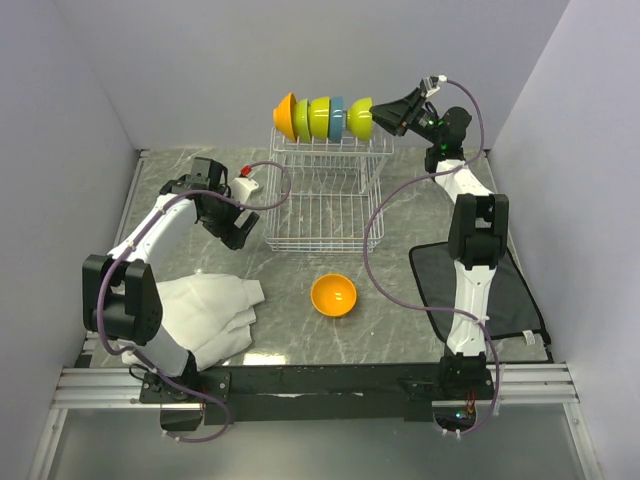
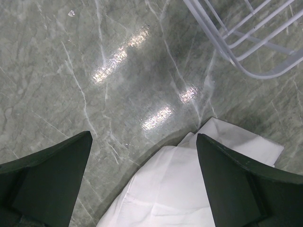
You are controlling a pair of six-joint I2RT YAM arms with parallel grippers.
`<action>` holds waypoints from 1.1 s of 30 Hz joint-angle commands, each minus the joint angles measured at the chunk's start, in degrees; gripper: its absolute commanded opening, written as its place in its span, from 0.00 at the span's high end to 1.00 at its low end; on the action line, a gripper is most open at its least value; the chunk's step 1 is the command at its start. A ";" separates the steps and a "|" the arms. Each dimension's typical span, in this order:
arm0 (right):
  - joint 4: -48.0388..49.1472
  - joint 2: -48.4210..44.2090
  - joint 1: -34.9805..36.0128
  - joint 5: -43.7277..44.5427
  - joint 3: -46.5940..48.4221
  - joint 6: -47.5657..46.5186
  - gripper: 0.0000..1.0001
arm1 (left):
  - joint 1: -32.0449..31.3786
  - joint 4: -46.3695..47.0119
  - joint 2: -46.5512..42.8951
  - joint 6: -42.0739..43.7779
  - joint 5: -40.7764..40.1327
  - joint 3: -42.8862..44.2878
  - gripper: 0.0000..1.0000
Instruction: Load the bowls into the dish rack
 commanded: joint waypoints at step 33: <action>-65.91 -65.91 24.45 33.97 -47.43 -113.43 0.00 | 1.23 18.20 -25.06 -8.92 -6.87 -14.50 0.03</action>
